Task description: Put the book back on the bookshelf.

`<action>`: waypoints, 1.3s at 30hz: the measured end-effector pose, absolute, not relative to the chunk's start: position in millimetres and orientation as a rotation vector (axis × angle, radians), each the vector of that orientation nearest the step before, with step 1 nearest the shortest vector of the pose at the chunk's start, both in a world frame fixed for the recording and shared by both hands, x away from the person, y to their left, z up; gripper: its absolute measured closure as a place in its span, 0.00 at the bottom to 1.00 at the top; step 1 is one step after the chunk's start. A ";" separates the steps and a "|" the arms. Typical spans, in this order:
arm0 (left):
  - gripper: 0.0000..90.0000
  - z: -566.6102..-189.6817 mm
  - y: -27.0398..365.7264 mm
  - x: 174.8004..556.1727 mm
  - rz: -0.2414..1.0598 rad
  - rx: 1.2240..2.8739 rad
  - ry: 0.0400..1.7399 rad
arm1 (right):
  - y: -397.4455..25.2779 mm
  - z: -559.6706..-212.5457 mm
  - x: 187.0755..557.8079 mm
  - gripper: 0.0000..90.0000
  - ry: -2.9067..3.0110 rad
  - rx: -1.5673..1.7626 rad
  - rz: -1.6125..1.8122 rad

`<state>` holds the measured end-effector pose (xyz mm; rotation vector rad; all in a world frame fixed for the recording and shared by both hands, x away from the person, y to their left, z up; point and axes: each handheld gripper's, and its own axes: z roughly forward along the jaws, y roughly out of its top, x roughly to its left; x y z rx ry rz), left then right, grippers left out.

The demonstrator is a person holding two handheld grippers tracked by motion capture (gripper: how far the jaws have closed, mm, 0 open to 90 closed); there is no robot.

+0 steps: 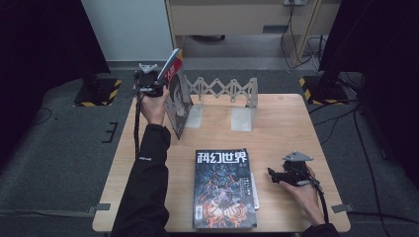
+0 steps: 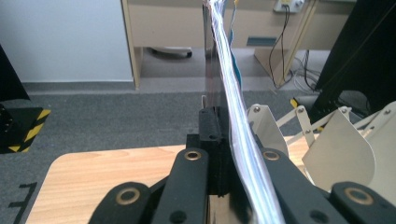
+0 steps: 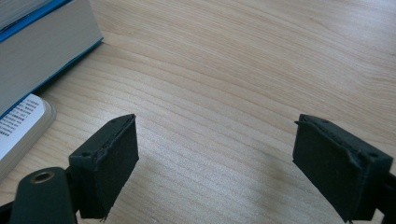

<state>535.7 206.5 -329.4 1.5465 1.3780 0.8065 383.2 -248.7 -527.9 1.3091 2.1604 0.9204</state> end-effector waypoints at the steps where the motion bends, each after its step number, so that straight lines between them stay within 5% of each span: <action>1: 0.96 -330.6 206.3 535.5 0.809 1.544 1.377 | -248.2 -528.1 383.0 0.16 2.159 1.315 0.920; 39: 0.95 -347.3 215.1 530.9 0.764 1.562 1.386 | -244.6 -530.3 382.4 0.16 2.169 1.314 0.909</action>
